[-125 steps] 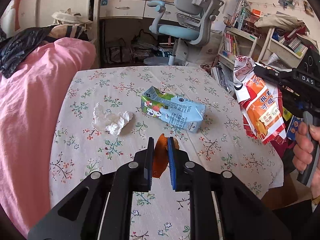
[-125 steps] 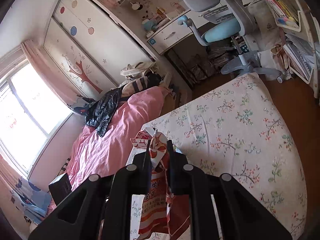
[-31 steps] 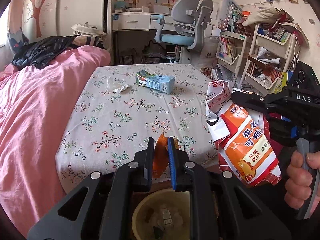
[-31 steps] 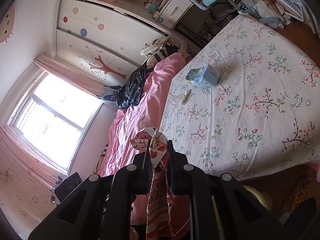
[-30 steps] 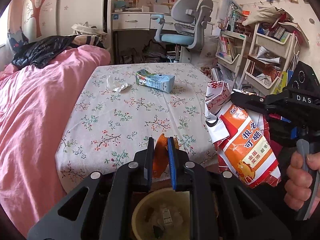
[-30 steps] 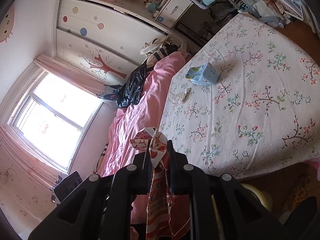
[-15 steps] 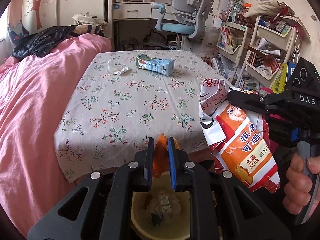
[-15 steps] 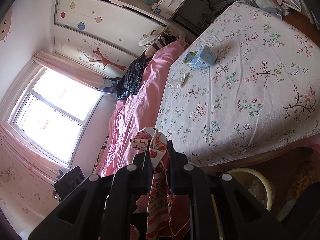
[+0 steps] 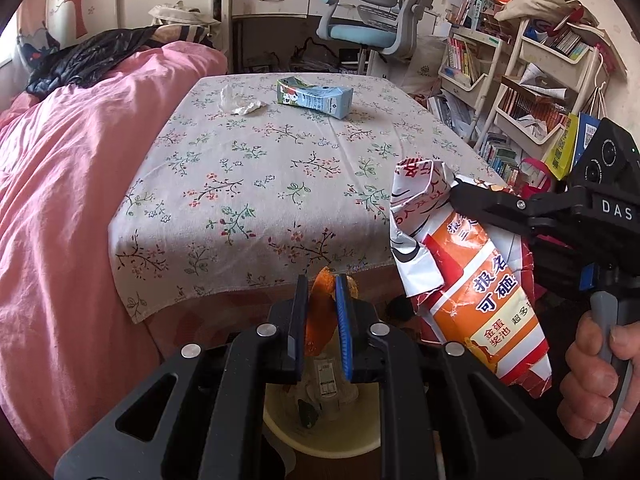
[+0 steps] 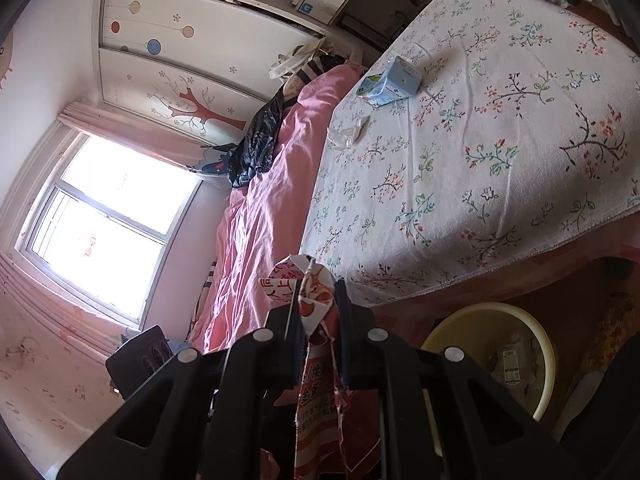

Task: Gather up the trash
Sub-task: 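Lift the orange peel and snack wrapper and carry both over the yellow bucket, then open the left tool to drop the peel while the right tool drops the wrapper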

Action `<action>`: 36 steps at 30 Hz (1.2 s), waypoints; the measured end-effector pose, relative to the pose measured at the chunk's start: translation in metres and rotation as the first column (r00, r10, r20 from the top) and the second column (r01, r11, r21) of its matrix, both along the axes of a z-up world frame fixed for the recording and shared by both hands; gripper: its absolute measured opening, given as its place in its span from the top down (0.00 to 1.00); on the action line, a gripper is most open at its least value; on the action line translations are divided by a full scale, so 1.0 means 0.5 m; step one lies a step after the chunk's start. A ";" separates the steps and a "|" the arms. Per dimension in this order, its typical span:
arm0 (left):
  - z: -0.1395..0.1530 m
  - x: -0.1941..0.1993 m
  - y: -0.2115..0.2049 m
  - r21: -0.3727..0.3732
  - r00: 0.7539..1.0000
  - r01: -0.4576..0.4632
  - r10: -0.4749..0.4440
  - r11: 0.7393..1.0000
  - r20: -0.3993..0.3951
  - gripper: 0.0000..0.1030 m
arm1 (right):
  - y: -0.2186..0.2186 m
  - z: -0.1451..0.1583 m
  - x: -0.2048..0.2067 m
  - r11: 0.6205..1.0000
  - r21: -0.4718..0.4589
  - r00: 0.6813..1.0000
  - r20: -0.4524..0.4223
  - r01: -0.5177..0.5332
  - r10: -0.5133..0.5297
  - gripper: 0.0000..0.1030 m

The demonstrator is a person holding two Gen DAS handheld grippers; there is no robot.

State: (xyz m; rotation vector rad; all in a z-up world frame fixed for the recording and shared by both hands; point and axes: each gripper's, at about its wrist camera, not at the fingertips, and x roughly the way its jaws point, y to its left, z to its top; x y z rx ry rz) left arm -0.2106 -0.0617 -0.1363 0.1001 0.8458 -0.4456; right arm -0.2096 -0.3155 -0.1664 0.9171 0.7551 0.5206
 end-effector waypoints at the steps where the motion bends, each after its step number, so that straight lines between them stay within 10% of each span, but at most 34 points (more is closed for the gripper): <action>1: -0.002 -0.003 0.000 0.004 1.000 0.001 -0.001 1.000 -0.003 0.87 | 0.002 0.000 0.002 1.000 0.001 1.000 -0.002 0.000 0.000 0.85; 19: -0.031 -0.038 -0.004 0.046 0.997 0.021 -0.017 0.999 -0.079 0.86 | 0.043 -0.039 -0.012 0.998 -0.044 0.997 -0.069 -0.051 0.048 0.83; 36: -0.006 -0.034 0.029 -0.005 0.995 -0.095 0.095 0.995 -0.030 0.49 | 0.035 -0.075 -0.015 0.996 -0.087 0.989 -0.146 -0.028 0.015 0.64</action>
